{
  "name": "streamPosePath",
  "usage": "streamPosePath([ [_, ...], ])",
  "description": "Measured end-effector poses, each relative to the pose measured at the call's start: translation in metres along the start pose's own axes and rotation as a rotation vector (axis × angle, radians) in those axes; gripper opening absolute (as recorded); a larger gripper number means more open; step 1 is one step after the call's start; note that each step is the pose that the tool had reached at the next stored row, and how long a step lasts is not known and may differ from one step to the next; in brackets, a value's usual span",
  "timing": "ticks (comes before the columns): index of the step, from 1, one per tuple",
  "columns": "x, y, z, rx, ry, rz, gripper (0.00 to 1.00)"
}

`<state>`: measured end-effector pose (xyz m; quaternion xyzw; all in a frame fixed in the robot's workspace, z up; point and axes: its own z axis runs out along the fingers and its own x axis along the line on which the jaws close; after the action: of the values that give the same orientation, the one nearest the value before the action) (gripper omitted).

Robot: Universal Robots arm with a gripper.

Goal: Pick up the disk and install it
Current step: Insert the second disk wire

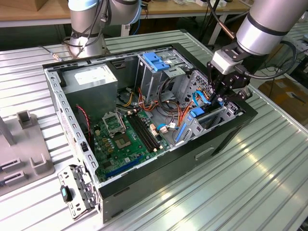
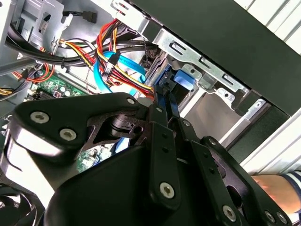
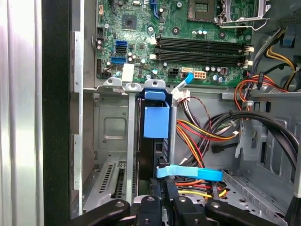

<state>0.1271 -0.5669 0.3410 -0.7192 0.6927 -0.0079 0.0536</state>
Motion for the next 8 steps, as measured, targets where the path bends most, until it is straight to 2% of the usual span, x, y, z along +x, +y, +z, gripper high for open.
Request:
streamPosePath([
  [4,0.0005,0.0004,0.0034,-0.0001,0.0002,0.000,0.16],
  [8,0.0006,0.0003,0.0034,0.0000,0.0003,0.000,0.16],
])
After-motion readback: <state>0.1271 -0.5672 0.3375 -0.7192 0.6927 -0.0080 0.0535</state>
